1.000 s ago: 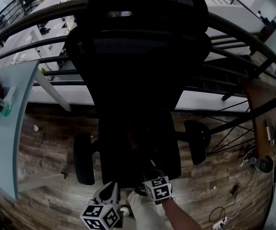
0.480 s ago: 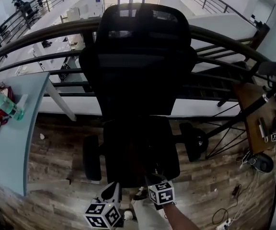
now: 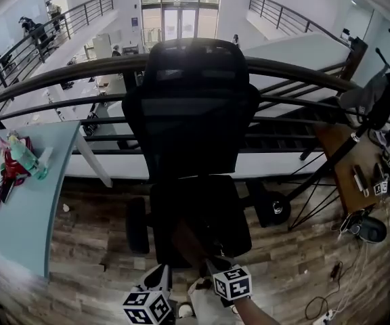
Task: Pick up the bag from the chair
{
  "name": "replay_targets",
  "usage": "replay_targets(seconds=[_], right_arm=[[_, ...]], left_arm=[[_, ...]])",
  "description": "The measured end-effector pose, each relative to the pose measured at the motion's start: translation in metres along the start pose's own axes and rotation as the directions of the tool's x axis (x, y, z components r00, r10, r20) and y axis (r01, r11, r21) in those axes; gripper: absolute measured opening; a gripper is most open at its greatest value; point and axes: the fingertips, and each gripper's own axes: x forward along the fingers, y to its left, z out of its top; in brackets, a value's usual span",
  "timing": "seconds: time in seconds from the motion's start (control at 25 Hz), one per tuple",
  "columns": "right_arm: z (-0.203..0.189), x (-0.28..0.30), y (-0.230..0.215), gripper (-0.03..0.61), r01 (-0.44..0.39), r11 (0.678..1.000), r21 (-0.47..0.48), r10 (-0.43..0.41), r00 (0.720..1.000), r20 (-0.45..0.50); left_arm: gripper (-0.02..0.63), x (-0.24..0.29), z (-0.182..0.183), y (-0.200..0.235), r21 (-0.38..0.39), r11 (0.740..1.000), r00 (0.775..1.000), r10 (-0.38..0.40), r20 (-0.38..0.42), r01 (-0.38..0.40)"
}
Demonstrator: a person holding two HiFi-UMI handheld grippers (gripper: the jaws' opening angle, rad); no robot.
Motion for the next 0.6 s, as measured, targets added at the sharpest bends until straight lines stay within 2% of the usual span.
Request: replay_targets(seconds=[0.28, 0.6], right_arm=[[0.018, -0.043, 0.018, 0.025, 0.011, 1.000, -0.005, -0.011, 0.997, 0.083], [0.034, -0.088, 0.030, 0.025, 0.025, 1.000, -0.008, -0.023, 0.987, 0.160]], left_arm=[[0.003, -0.026, -0.010, -0.006, 0.033, 0.999, 1.000, -0.026, 0.017, 0.025], [0.003, -0.053, -0.005, -0.013, 0.064, 0.998, 0.998, -0.033, 0.050, 0.030]])
